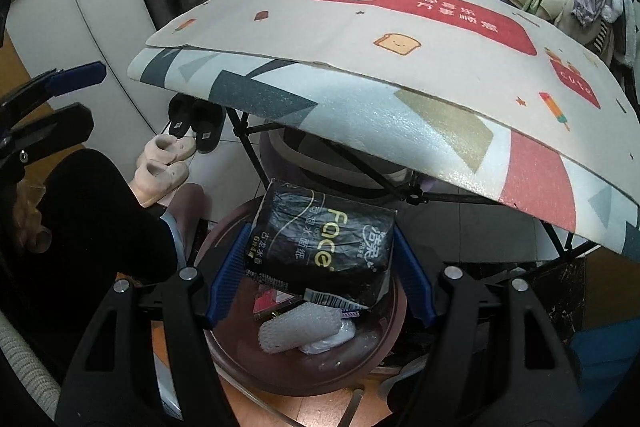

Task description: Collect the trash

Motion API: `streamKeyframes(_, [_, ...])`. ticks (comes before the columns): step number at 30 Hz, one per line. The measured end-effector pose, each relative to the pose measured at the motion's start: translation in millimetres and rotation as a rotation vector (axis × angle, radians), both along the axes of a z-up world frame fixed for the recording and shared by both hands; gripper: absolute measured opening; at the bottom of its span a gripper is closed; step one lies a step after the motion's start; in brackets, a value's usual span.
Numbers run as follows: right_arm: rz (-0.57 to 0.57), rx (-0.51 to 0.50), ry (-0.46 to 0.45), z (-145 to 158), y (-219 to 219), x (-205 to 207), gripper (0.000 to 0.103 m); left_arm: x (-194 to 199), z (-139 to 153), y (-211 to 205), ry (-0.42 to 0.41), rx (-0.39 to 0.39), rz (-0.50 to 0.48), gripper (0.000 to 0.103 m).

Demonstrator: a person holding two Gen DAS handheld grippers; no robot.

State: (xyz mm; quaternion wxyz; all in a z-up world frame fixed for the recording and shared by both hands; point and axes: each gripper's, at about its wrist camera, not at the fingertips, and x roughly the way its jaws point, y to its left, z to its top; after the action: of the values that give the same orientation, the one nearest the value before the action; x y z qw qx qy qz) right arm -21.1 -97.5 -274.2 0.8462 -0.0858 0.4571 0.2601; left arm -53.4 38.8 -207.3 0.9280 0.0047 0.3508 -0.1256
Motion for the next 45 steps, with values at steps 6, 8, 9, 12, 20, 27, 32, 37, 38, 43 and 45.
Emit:
streamKeyframes(6, [-0.015,0.005,0.013,-2.4,-2.7,2.8,0.071,3.9,-3.6,1.3,0.016,0.000,0.009,0.097])
streamKeyframes(8, [-0.020,-0.003,0.011,-2.6,-2.4,3.3,0.090,4.4,-4.3,0.8,0.019,0.002,0.010,0.097])
streamKeyframes(9, [-0.024,-0.007,0.006,-2.2,-2.4,2.8,0.092,4.7,-4.2,0.5,0.020,0.003,0.010,0.097])
streamKeyframes(12, [-0.030,-0.012,0.004,-2.1,-2.7,3.2,0.095,4.8,-4.5,0.3,0.023,0.005,0.011,0.097])
streamKeyframes(20, [-0.059,-0.014,0.011,-3.2,-6.9,5.9,0.097,6.2,-6.4,3.0,0.031,0.004,0.023,0.097])
streamKeyframes(27, [-0.063,-0.017,0.013,-3.5,-7.1,5.9,0.097,7.3,-7.1,3.7,0.040,0.005,0.032,0.097])
streamKeyframes(32, [-0.088,-0.021,-0.004,6.8,-10.3,8.4,0.097,7.4,-1.0,3.5,0.023,0.023,0.051,0.097])
streamKeyframes(37, [-0.131,-0.020,-0.138,63.4,-24.5,19.6,0.097,14.2,45.8,7.5,-0.116,0.040,0.092,0.097])
streamKeyframes(38, [-0.142,-0.007,-0.165,77.2,-28.5,22.1,0.097,17.1,59.8,7.3,-0.149,0.049,0.111,0.097])
streamKeyframes(43, [-0.201,0.046,-0.295,150.3,-45.1,29.0,0.097,27.0,115.7,-0.2,-0.256,0.092,0.166,0.097])
streamKeyframes(45, [-0.231,0.054,-0.340,174.4,-49.1,28.4,0.097,26.5,130.9,-1.7,-0.286,0.077,0.159,0.097])
